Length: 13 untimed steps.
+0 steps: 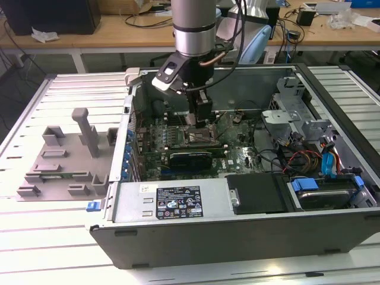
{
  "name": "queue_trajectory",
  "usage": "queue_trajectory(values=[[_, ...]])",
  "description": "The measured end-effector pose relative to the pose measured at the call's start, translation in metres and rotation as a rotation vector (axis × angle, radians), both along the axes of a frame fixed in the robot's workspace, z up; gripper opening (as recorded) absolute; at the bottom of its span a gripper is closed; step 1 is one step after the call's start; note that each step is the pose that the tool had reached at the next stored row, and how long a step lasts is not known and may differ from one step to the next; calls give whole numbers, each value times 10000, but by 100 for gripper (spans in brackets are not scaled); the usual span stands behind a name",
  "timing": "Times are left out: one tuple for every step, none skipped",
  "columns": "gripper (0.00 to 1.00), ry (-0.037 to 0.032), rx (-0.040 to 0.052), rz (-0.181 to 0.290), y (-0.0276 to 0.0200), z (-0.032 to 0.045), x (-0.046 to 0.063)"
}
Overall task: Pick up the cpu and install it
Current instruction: 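Place the cpu into insertion slot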
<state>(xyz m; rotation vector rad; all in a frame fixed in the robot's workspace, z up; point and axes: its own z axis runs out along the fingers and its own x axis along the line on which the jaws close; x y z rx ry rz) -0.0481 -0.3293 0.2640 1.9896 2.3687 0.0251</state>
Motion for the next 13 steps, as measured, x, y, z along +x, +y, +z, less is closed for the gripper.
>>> queue_trajectory(values=[[55,0,0,-319,0,-3,0],[55,0,0,-823,0,-7,0],[55,0,0,-1002,0,-9,0],[55,-1,1,-1176,0,-11,0],[55,0,0,-1572,0,-15,0],[55,0,0,-1940,0,-18,0],[55,0,-2,-2075,0,-19,0],[55,-1,1,-2079,5,-27,-1],[55,-7,2,-2053,14,-41,-1],[55,-10,1,-1979,22,-58,0],[55,-12,2,-1872,30,-78,2],[55,-12,1,-1798,34,-92,4],[55,-12,1,-1716,38,-107,9]])
